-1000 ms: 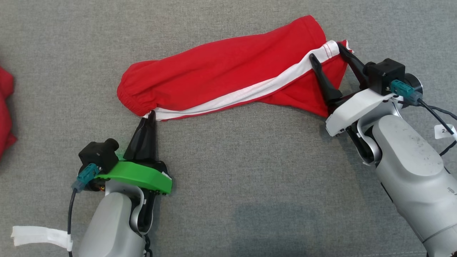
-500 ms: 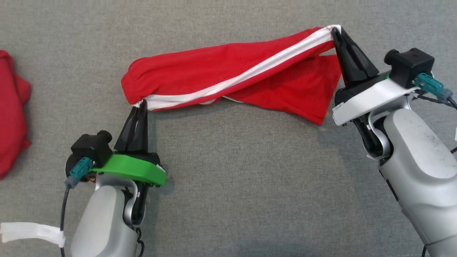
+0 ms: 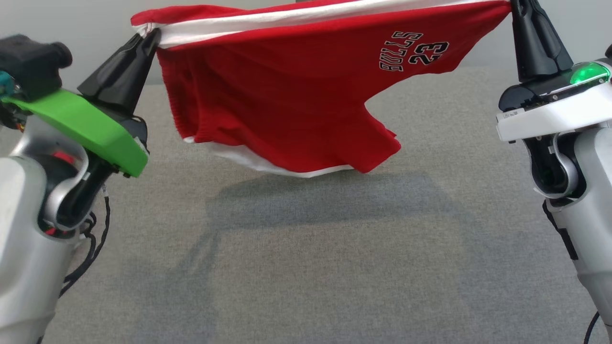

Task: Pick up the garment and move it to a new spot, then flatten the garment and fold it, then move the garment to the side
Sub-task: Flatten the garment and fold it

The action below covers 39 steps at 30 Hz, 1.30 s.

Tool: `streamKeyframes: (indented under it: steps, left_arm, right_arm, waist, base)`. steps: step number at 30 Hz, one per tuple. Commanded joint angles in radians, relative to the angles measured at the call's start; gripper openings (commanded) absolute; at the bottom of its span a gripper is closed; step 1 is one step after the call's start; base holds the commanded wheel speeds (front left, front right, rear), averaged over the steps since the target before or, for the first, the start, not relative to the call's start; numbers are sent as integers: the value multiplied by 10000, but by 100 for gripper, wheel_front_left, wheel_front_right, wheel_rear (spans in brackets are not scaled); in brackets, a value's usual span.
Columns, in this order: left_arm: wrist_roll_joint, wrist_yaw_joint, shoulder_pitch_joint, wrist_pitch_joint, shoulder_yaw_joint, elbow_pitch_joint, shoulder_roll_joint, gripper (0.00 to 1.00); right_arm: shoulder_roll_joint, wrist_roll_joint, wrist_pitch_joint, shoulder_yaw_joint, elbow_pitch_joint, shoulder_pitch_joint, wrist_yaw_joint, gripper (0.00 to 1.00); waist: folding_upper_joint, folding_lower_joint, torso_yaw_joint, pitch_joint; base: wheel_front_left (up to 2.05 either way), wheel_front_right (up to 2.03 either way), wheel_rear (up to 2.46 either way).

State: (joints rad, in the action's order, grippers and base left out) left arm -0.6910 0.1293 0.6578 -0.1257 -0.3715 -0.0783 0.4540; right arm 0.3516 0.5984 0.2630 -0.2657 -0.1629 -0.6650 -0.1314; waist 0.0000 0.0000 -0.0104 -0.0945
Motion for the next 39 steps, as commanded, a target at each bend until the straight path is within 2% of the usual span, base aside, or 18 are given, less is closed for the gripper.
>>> streamKeyframes:
  steps: [1, 3, 6, 8, 11, 13, 16, 19, 23, 26, 29, 31, 35, 39]
  left_arm:
    - [-461, 13, 195, -771, 71, 354, 264, 0]
    - [-997, -220, 478, -1732, 267, 627, 509, 0]
    - [-1356, -465, 939, -2878, 263, 729, 737, 0]
    - [-1694, -619, 1445, -3569, 43, 193, 400, 0]
    - [-1249, -639, 2587, -3453, -141, -818, 37, 0]
    - [-813, -600, 3634, -2692, -105, -1635, -346, 0]
    - [8, -497, 5382, -1078, 0, -2877, -791, 0]
    - [529, -275, 6634, 322, -152, -4100, -1139, 0]
    - [337, -56, 7149, 1842, -337, -5460, -1508, 0]
    - [-27, -20, 6577, 2351, -467, -6142, -1721, 0]
    - [-699, -13, 5428, 2974, -1038, -6672, -1969, 0]
    - [-1164, -8, 4316, 3165, -1675, -6835, -2127, 0]
    - [-2338, -7, 2060, 3748, -2209, -7060, -2288, 0]
    - [-2947, -4, -54, 3860, -2692, -7049, -2442, 0]
  right_arm:
    - [204, 258, 10, 34, 100, 198, 14, 0]
    - [494, 464, -301, -51, 203, 166, 14, 0]
    - [780, 535, -847, -182, 193, -180, 14, 0]
    - [916, 525, -1329, -426, -183, -804, 15, 0]
    - [806, 299, -1662, -770, -1041, -2109, 14, 0]
    - [801, -238, -1583, -896, -1808, -3357, 15, 0]
    - [535, -932, -895, -468, -3117, -5230, 18, 0]
    - [344, -1665, -351, -137, -4180, -6523, 18, 0]
    - [187, -2134, -20, 263, -4892, -7131, 26, 0]
    - [51, -2182, 29, 34, -4833, -6596, 26, 0]
    - [60, -1898, 25, -386, -4019, -5393, 20, 0]
    - [140, -1548, 30, -593, -3372, -4226, 18, 0]
    - [352, -971, 24, -908, -2306, -1651, 17, 0]
    - [330, -465, 26, -805, -1804, 627, 17, 0]
  waist:
    - [0, 0, 261, 1119]
    - [0, 0, 234, 939]
    - [0, 0, 140, 89]
    - [0, 0, 29, -1049]
    - [0, 0, 52, -2302]
    - [0, 0, 134, -3057]
    - [0, 0, 297, -3912]
    - [0, 0, 411, -4239]
    - [0, 0, 575, -4180]
    - [0, 0, 637, -4011]
    - [0, 0, 721, -3770]
    - [0, 0, 736, -3528]
    - [0, 0, 721, -2842]
    - [0, 0, 735, -1860]
  base:
    - [0, 0, 0]
    - [0, 0, 0]
    - [0, 0, 0]
    - [0, 0, 0]
    - [0, 0, 0]
    - [0, 0, 0]
    - [0, 0, 0]
    - [0, 0, 0]
    - [0, 0, 0]
    - [0, 0, 0]
    - [0, 0, 0]
    - [0, 0, 0]
    - [0, 0, 0]
    - [0, 0, 0]
